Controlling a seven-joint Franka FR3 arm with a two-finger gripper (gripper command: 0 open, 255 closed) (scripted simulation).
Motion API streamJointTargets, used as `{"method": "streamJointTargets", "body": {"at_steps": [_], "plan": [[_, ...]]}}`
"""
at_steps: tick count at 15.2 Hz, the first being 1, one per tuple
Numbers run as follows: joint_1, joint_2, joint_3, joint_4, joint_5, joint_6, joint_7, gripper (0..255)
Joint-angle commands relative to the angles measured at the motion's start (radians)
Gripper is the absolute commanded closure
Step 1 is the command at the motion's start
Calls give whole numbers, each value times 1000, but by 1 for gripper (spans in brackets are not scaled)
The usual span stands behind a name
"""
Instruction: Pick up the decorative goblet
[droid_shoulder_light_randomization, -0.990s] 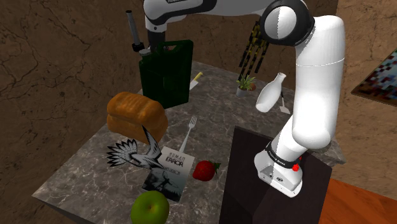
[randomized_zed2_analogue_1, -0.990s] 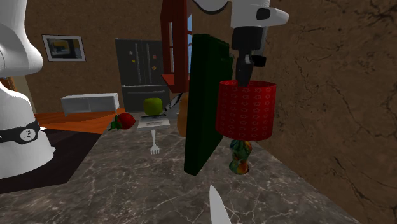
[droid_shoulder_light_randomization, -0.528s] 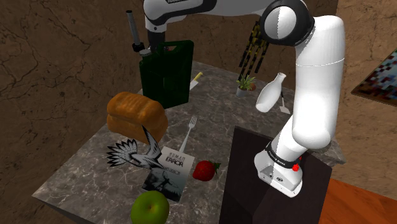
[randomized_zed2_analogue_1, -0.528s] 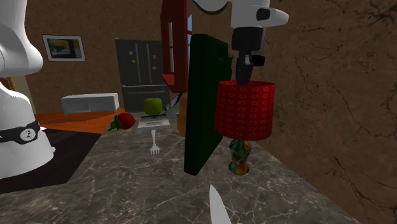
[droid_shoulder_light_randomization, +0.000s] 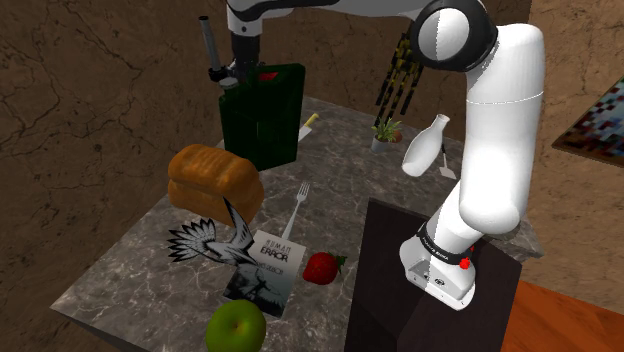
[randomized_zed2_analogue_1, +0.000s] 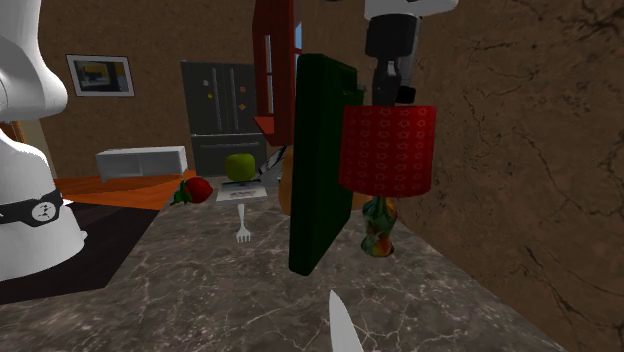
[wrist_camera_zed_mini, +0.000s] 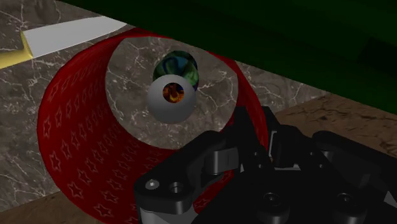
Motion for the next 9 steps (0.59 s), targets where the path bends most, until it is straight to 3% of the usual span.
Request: {"method": "streamJointTargets", "body": {"at_steps": [1,9], "plan": [[2,-2,1,27,0,-28,1,255],[5,-1,1,111,0,-111,2,255]]}}
